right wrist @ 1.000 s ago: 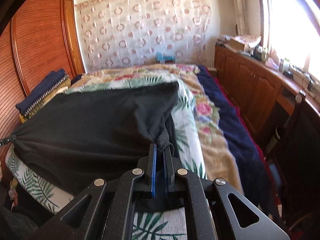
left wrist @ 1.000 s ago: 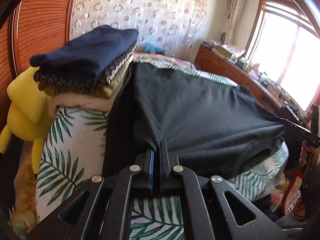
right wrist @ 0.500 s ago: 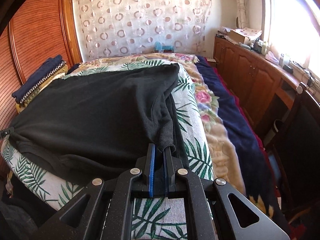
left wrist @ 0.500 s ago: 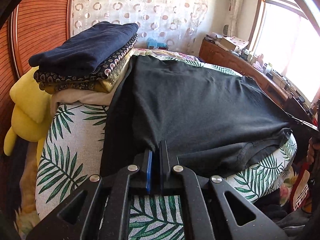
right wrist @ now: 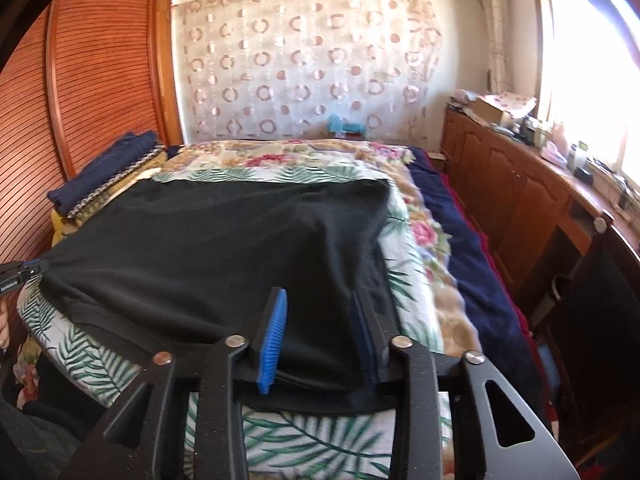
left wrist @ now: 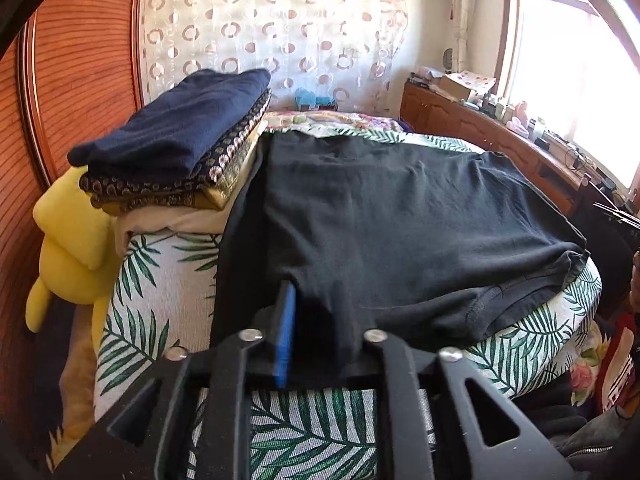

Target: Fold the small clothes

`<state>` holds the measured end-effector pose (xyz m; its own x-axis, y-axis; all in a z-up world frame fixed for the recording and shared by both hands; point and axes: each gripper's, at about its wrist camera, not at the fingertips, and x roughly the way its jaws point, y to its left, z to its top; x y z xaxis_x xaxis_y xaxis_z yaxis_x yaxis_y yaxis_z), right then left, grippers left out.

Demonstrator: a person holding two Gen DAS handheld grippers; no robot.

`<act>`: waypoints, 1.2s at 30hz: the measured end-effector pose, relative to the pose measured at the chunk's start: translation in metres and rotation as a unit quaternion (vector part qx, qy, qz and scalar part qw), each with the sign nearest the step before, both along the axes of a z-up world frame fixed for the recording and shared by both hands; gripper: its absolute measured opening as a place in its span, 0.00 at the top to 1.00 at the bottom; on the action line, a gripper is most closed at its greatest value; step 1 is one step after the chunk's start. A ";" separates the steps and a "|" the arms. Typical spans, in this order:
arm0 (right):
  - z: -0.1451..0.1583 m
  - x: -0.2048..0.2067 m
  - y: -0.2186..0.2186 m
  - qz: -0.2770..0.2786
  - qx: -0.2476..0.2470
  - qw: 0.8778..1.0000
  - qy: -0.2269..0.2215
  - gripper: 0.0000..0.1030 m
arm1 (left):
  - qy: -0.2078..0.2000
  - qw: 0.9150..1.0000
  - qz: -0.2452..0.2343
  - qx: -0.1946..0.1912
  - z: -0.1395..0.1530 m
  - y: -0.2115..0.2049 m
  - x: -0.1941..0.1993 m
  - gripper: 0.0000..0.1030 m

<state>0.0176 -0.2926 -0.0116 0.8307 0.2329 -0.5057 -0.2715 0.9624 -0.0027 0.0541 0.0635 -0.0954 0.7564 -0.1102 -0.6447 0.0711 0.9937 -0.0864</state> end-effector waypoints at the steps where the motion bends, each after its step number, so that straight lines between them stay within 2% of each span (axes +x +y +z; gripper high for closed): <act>1: -0.001 0.001 0.004 0.007 -0.001 1.000 0.002 0.64 | -0.002 1.000 0.000 0.001 0.001 0.000 -0.001 0.65; 3: -0.005 0.005 0.014 0.021 -0.004 1.000 0.006 0.63 | -0.005 1.000 -0.002 0.000 0.002 0.001 -0.001 0.60; 8: -0.018 0.014 0.044 0.057 -0.007 0.998 0.015 0.63 | 0.006 1.000 0.011 0.009 -0.001 0.004 0.004 0.59; 9: -0.021 0.016 0.049 0.064 -0.007 0.998 0.018 0.63 | 0.008 1.000 0.015 0.009 -0.002 0.004 0.005 0.55; 12: -0.030 0.025 0.062 0.080 -0.008 0.996 0.029 0.63 | 0.016 1.000 0.016 0.000 -0.009 0.008 0.006 0.18; 21: -0.044 0.051 0.089 0.105 -0.022 0.993 0.050 0.61 | 0.042 0.998 0.039 -0.002 -0.023 0.021 0.014 0.18; 26: -0.050 0.062 0.101 0.110 -0.040 0.991 0.063 0.60 | 0.036 0.998 0.052 -0.011 -0.022 0.032 0.013 0.18; 30: -0.052 0.066 0.108 0.104 -0.055 0.992 0.049 0.59 | 0.038 0.997 0.057 -0.031 -0.023 0.039 0.015 0.18; 34: -0.059 0.064 0.124 0.115 -0.063 0.990 0.049 0.35 | 0.034 0.996 0.050 -0.060 -0.022 0.044 0.016 0.18; 36: -0.060 0.064 0.126 0.107 -0.070 0.991 0.049 0.29 | 0.033 0.995 0.045 -0.083 -0.022 0.046 0.018 0.18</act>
<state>0.0818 -0.1665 -0.0717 0.7154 0.3214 -0.6204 -0.4754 0.8746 -0.0951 0.0719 0.1095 -0.1173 0.7244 -0.1534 -0.6721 -0.0281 0.9676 -0.2511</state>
